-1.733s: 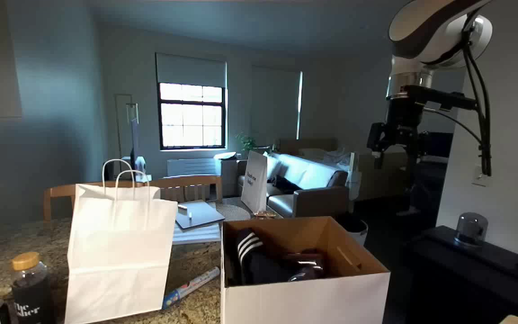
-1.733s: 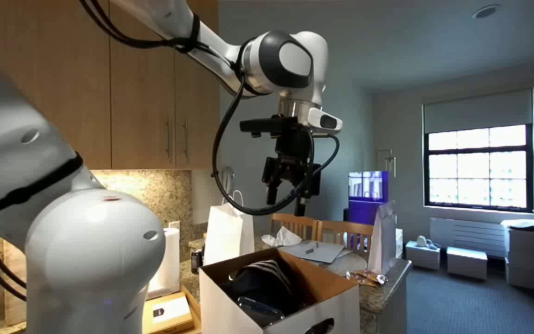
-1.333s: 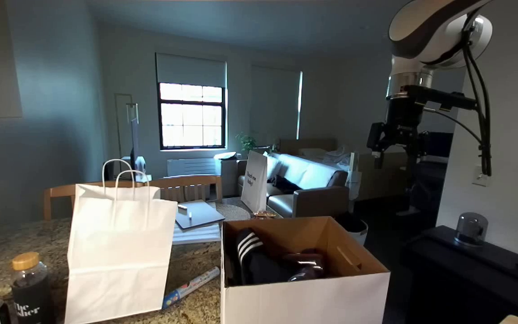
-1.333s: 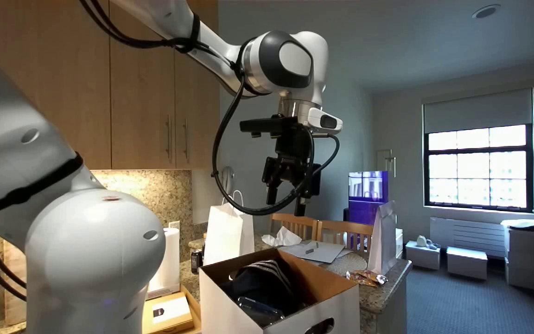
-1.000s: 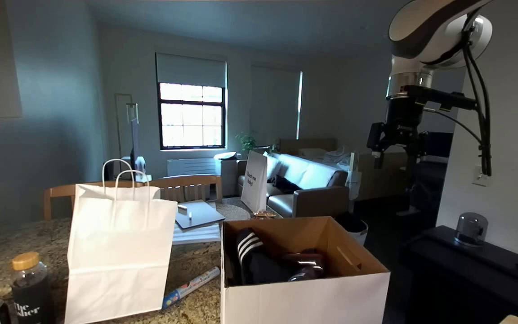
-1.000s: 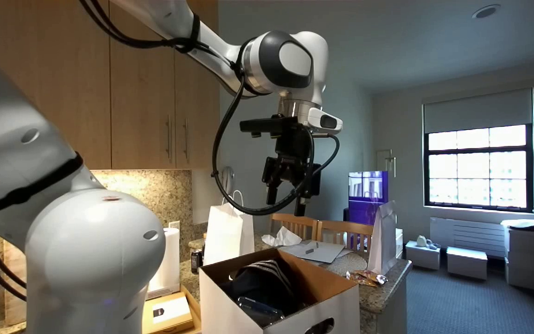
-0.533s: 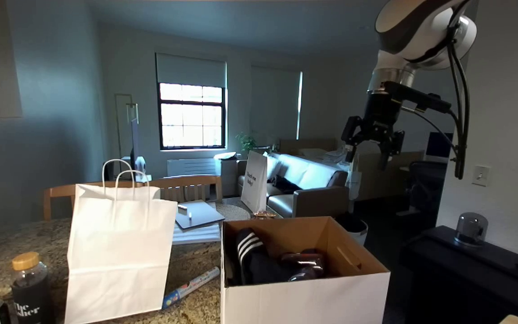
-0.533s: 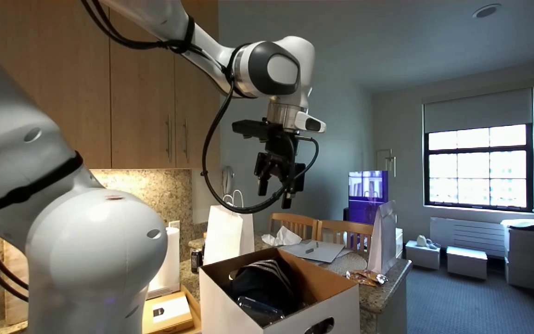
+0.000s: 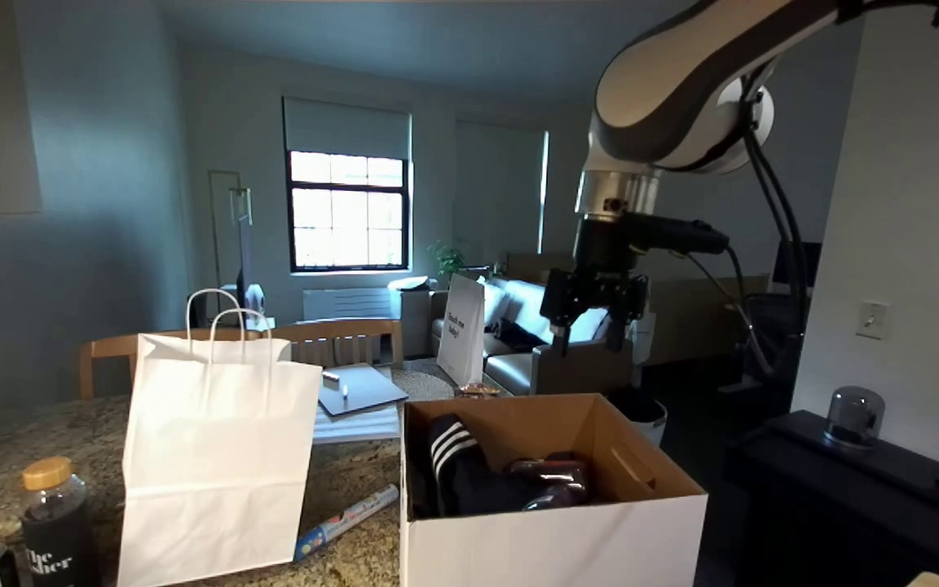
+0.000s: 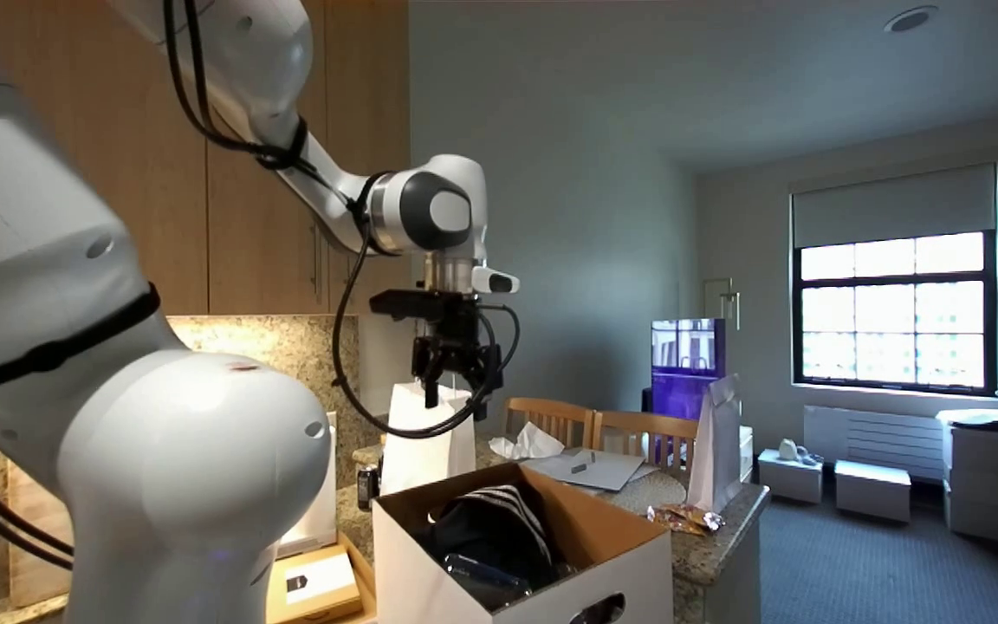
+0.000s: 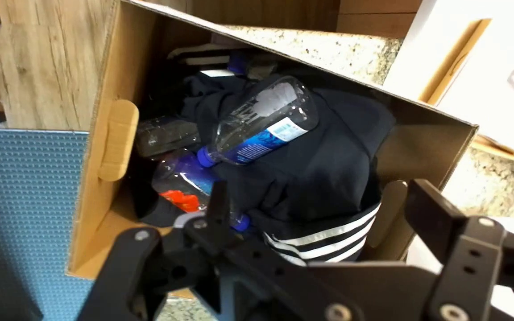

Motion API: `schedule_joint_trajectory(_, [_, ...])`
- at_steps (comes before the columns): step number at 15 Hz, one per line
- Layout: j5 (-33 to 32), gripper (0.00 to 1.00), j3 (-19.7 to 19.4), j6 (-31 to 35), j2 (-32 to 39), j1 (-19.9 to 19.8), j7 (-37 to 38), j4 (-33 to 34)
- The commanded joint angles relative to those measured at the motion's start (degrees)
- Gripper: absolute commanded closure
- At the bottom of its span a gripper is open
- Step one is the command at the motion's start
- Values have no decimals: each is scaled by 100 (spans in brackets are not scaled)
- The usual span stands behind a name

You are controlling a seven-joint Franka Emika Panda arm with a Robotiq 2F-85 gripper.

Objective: Take the jacket out of the box

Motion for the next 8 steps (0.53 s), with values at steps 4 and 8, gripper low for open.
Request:
schedule_joint_trajectory(4, [-362,0,518,627,598,410,723,-30])
schedule_joint_trajectory(8, [-439,0,633,734,780,439,949,-21])
